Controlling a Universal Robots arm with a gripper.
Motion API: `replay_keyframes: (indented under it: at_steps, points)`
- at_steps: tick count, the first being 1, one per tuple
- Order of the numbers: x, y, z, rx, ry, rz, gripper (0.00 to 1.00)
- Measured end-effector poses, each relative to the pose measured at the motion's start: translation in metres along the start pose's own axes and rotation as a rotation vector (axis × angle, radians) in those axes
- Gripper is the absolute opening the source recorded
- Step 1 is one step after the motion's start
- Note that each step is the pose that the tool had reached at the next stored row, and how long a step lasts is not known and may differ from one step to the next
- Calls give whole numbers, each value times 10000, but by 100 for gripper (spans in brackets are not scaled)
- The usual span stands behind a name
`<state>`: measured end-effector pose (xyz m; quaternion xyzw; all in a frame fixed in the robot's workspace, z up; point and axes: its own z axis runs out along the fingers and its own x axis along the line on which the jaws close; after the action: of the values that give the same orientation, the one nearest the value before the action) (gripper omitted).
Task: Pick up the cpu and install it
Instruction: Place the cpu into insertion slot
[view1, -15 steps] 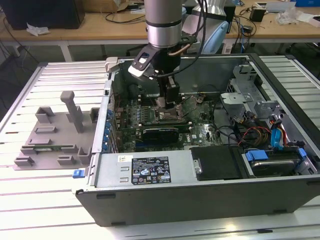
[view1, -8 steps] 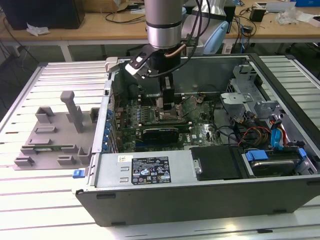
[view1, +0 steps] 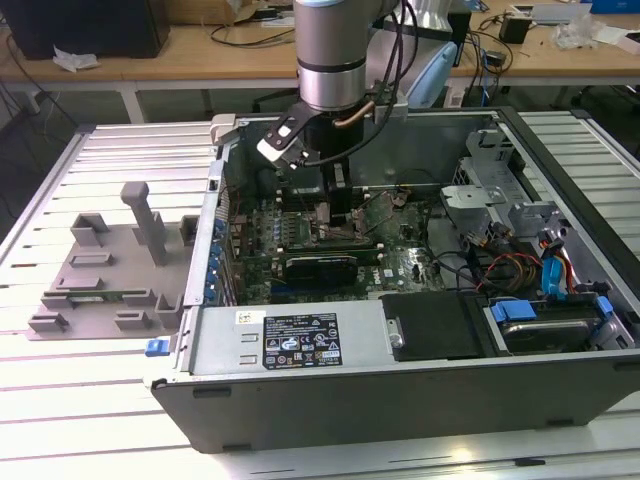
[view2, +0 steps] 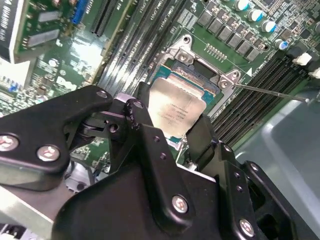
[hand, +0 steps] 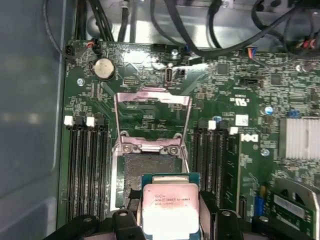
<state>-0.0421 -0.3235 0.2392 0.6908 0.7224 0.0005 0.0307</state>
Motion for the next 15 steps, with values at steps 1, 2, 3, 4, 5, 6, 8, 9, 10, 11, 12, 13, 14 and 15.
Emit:
replay_keyframes:
  at_steps: [1,2,3,4,5,6,8,9,10,11,12,13,14,15]
  points:
    - [24,0,17,-2,-3,-30,54]
    - [42,1,30,-2,-4,-30,54]
    - [47,1,45,-2,-4,-26,54]
    - [48,1,57,0,-6,6,54]
    - [49,0,69,2,-9,76,54]
    - [50,1,90,11,-17,264,54]
    - [53,5,151,21,-16,517,54]
    - [61,7,196,25,-18,610,54]
    - [70,7,208,27,-16,621,54]
    - [76,8,215,27,-12,624,54]
    - [95,8,231,26,5,631,54]
    - [114,10,264,26,18,642,54]
    - [125,10,292,26,19,644,54]
    - [137,11,315,26,19,644,54]
